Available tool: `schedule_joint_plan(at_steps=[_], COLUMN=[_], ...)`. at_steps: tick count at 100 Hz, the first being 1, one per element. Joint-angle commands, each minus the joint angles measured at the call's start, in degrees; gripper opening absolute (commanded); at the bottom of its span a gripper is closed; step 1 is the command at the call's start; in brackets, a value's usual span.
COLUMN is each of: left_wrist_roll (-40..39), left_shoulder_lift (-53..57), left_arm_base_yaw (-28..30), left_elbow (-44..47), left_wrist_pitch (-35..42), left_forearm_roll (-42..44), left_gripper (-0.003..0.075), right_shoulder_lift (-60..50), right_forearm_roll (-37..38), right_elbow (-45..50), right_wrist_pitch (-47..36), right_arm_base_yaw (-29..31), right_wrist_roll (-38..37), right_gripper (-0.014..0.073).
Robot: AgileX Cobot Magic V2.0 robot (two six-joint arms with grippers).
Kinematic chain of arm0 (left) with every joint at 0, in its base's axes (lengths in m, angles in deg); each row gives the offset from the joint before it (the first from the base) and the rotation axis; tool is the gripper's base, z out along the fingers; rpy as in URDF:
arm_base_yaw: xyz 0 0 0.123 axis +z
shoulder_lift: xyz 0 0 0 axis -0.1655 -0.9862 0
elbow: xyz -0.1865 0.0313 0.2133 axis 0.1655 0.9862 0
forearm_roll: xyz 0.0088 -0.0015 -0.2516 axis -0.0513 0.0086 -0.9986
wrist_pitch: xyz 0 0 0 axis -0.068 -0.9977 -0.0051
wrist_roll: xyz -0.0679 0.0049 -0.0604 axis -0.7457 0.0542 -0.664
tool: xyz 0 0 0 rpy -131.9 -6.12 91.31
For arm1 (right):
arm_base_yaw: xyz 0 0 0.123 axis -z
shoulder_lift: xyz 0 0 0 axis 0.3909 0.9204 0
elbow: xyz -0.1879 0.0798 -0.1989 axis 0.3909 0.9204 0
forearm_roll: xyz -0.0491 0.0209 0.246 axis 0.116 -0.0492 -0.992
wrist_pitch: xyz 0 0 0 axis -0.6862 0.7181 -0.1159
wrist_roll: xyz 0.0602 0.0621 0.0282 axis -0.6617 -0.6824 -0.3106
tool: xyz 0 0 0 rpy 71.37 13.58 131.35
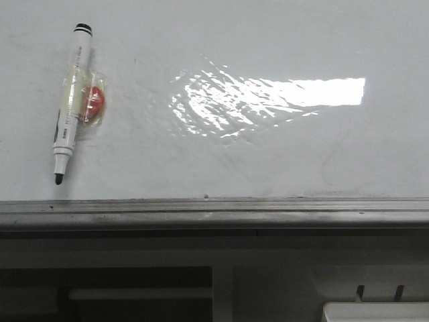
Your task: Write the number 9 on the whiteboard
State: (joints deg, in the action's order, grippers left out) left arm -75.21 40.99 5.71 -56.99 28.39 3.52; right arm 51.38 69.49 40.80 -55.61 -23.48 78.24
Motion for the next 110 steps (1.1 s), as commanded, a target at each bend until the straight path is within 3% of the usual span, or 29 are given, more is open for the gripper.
schedule_joint_plan(at_steps=[1,28,96,110], left_wrist_roll=[-0.7,-0.7,-0.7,-0.7], left_shoulder_lift=[1.5,1.5,1.5,1.5], left_arm_base_yaw=[0.2,0.3,0.3,0.3], left_elbow=[2.3,2.3,2.3,2.3], left_wrist_pitch=[5.0,5.0,11.5,12.4], left_forearm_roll=[-0.1,-0.4,-0.5,-1.3], left_gripper=[-0.0020,-0.0020,-0.0020,-0.0020], right_shoulder_lift=[-0.9,-0.9,-0.8,-0.8], right_forearm_roll=[0.2,-1.9,-2.6,-2.6], right_elbow=[1.5,1.5,1.5,1.5], right_wrist_pitch=[-2.3,-9.8,-11.0,-17.3], right_arm_base_yaw=[0.3,0.3,0.3,0.3], right_wrist_roll=[0.3,0.2,0.2,0.2], right_gripper=[-0.0070,-0.0070,-0.0070,-0.0070])
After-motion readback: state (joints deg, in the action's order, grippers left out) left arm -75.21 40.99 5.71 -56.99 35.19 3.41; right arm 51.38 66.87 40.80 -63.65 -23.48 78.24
